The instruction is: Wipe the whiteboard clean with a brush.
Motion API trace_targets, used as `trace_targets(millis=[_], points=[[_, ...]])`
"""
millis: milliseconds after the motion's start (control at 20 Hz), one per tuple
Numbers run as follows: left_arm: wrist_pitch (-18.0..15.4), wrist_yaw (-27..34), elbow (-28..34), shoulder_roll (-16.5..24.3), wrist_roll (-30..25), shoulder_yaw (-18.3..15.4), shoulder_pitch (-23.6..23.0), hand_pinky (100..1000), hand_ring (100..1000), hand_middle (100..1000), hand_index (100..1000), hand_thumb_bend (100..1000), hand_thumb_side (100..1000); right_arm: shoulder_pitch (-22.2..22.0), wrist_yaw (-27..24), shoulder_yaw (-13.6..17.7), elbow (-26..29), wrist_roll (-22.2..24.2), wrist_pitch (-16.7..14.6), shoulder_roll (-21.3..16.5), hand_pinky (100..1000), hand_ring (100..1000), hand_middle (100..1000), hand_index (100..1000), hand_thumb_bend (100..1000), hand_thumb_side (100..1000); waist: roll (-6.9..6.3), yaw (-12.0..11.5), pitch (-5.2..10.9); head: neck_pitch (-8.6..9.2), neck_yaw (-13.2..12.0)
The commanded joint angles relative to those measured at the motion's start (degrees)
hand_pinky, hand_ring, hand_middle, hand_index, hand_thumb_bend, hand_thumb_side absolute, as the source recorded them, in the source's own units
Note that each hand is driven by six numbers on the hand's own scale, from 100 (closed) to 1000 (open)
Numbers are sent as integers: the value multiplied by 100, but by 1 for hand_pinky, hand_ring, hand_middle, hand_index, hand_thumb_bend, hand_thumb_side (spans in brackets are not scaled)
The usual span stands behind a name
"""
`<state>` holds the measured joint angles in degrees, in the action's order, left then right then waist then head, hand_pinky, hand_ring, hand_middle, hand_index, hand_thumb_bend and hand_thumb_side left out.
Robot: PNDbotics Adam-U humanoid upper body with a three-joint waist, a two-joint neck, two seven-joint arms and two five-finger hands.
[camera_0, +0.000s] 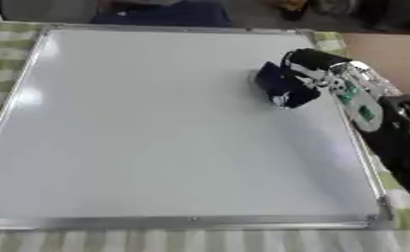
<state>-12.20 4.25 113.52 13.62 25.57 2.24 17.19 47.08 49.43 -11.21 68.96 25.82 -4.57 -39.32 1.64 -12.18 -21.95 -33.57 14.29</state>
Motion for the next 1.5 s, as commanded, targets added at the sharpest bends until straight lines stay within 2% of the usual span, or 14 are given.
trace_targets(millis=[50, 500, 1050, 1300, 1500], points=[[1, 14, 107, 118, -22, 8, 50, 625, 810, 796, 619, 207, 1000, 79, -141, -30, 85, 113, -42, -141, 684, 729, 387, 189, 133, 388, -4, -20, 111, 54, 13], [-3, 24, 107, 118, -22, 5, 52, 626, 811, 797, 620, 206, 1000, 68, -387, -163, 227, 415, -120, -131, 674, 718, 359, 187, 112, 359, 4, -29, 110, 52, 13], [-5, 22, 107, 120, -17, 3, 74, 627, 811, 797, 619, 207, 1000, -118, -654, -432, 766, 758, -206, -266, 661, 707, 332, 188, 106, 355, 15, -35, 103, 60, -24], [-6, 25, 107, 121, -22, 7, 86, 627, 811, 797, 619, 206, 1000, -226, -667, -594, 1129, 862, -252, -366, 662, 715, 333, 189, 106, 355, 17, -37, 105, 73, -29], [-5, 25, 107, 121, -23, 8, 88, 627, 812, 797, 619, 206, 1000, -240, -608, -624, 1184, 854, -213, -378, 661, 715, 331, 189, 105, 352, 17, -53, 105, 79, -31]])
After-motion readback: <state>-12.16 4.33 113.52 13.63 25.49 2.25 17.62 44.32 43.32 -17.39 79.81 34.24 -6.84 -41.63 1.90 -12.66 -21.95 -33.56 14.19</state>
